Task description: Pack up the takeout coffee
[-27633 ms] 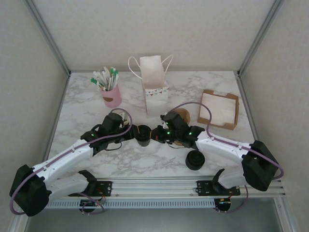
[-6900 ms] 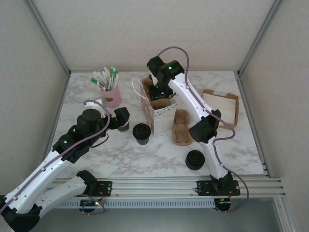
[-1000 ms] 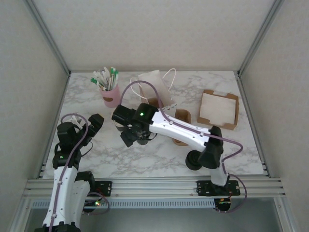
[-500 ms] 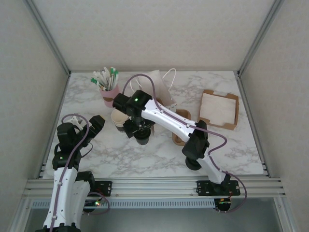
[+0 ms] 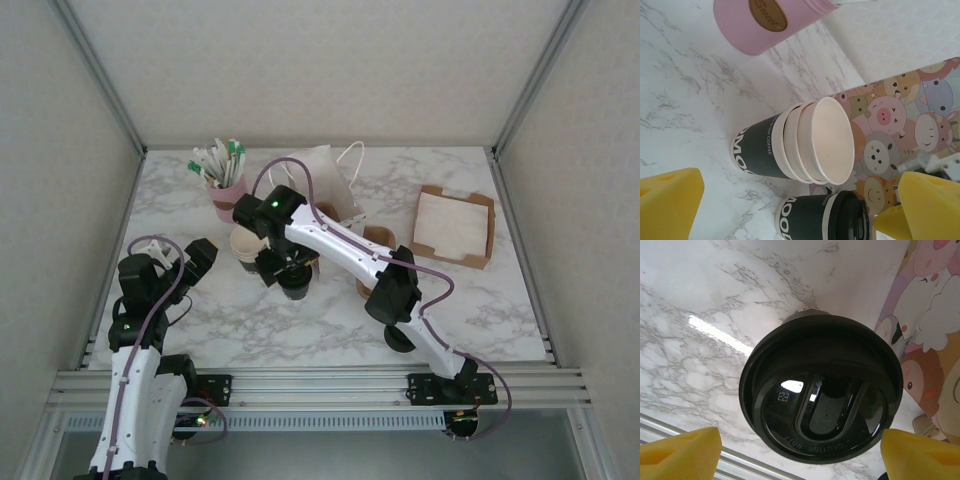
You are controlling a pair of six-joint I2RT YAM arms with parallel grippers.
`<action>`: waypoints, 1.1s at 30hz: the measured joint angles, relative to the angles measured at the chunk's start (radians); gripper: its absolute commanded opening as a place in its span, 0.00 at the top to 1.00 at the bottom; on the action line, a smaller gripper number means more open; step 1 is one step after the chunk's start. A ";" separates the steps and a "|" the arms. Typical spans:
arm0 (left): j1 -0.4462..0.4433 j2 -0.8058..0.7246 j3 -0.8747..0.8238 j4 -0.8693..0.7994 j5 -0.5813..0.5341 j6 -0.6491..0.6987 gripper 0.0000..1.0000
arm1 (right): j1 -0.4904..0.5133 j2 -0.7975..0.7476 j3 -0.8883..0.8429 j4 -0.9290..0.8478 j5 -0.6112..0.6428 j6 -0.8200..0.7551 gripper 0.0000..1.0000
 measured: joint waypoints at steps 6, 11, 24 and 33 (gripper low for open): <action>0.000 0.000 0.000 0.000 0.000 0.000 0.00 | -0.005 0.004 0.003 -0.002 0.000 -0.006 0.16; 0.000 0.000 0.000 0.000 0.000 0.000 0.00 | -0.013 0.005 0.003 -0.002 0.000 -0.010 0.17; 0.000 0.000 0.000 0.000 0.000 0.000 0.00 | -0.018 0.023 0.013 -0.005 0.003 -0.022 0.17; 0.000 0.000 0.000 0.000 0.000 0.000 0.00 | -0.019 0.023 0.013 -0.005 0.005 -0.025 0.16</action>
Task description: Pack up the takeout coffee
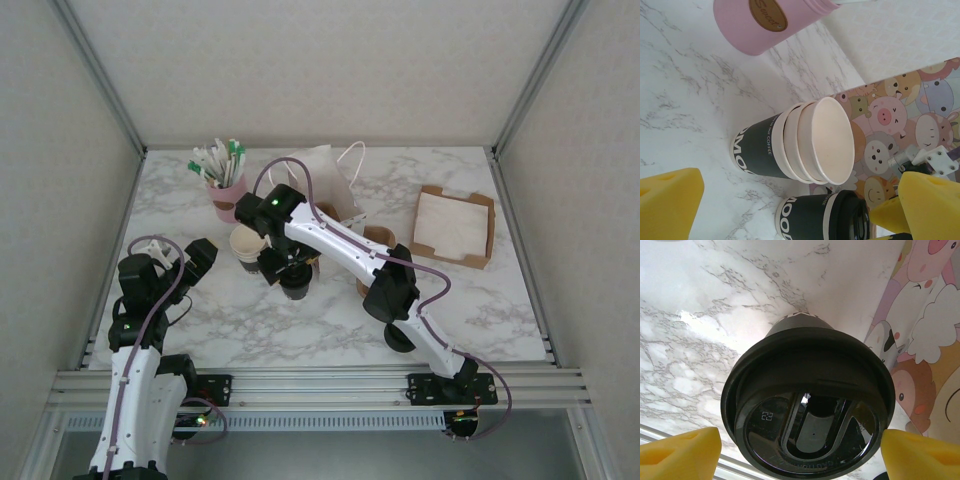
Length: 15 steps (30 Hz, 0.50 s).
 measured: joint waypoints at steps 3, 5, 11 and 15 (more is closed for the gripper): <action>0.000 0.000 0.000 0.000 0.000 0.000 0.01 | -0.001 0.000 0.002 0.000 0.008 0.000 0.14; 0.000 0.000 0.000 0.000 0.000 0.000 0.00 | -0.001 0.000 0.002 0.000 0.014 0.000 0.13; 0.000 0.000 0.000 0.000 0.000 0.000 0.00 | -0.001 0.000 0.002 0.000 0.014 0.000 0.13; 0.000 0.000 0.000 0.000 0.000 0.000 0.00 | -0.001 0.000 0.002 0.003 0.014 0.000 0.16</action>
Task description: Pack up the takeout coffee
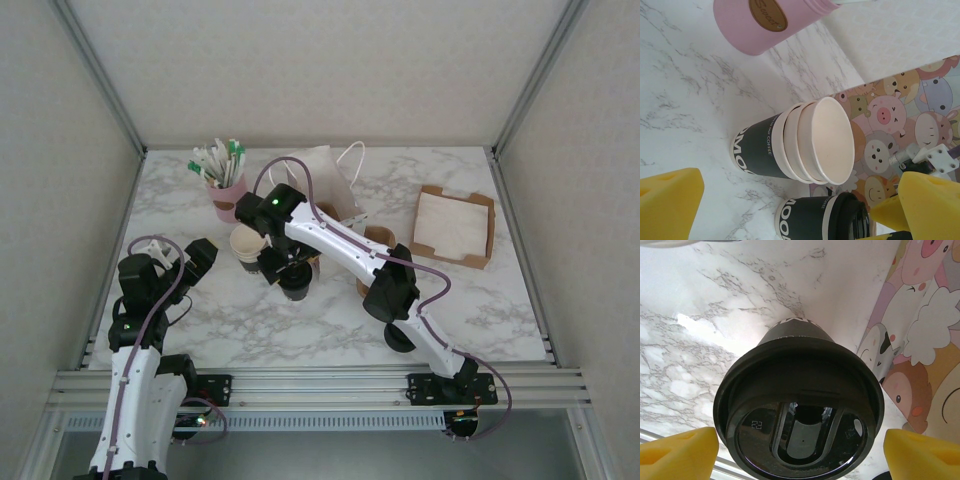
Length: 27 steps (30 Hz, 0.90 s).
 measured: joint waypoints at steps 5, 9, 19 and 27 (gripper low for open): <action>0.000 0.000 0.000 0.000 0.000 0.000 0.00 | 0.000 0.000 -0.005 0.009 -0.003 0.000 0.20; 0.000 0.000 0.000 0.000 0.000 0.000 0.00 | 0.000 0.010 -0.009 0.016 -0.004 0.000 0.21; 0.000 0.000 0.000 0.000 0.000 0.000 0.00 | 0.000 0.016 -0.019 0.027 -0.010 -0.001 0.27; 0.000 0.000 0.000 0.000 0.000 0.000 0.00 | -0.001 0.013 -0.019 0.026 -0.010 -0.001 0.32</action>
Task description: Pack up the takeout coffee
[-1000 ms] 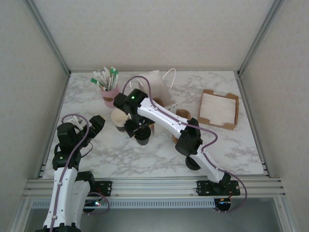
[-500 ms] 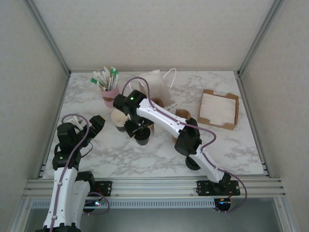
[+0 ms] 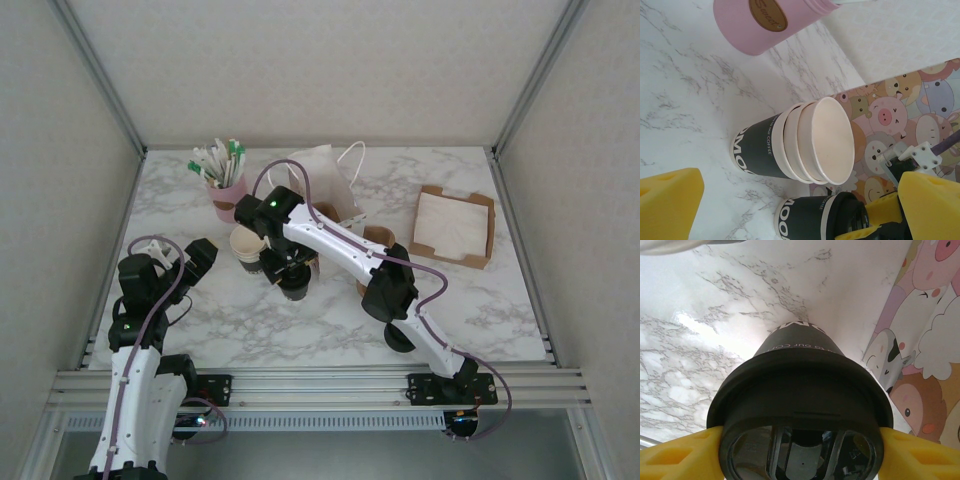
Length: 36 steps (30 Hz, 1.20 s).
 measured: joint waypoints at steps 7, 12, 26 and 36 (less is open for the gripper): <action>0.000 0.000 0.000 0.000 0.000 0.000 0.00 | 0.003 -0.017 -0.002 0.002 -0.010 0.000 0.34; 0.000 0.001 0.001 0.000 0.000 0.000 0.00 | 0.020 -0.082 -0.004 0.001 -0.034 0.000 0.35; 0.000 0.064 0.120 -0.020 0.014 0.023 0.00 | 0.103 -0.288 0.003 0.001 -0.106 -0.005 0.34; -0.056 0.190 0.285 -0.014 0.013 0.025 0.00 | 0.102 -0.404 0.111 -0.019 -0.113 -0.007 0.34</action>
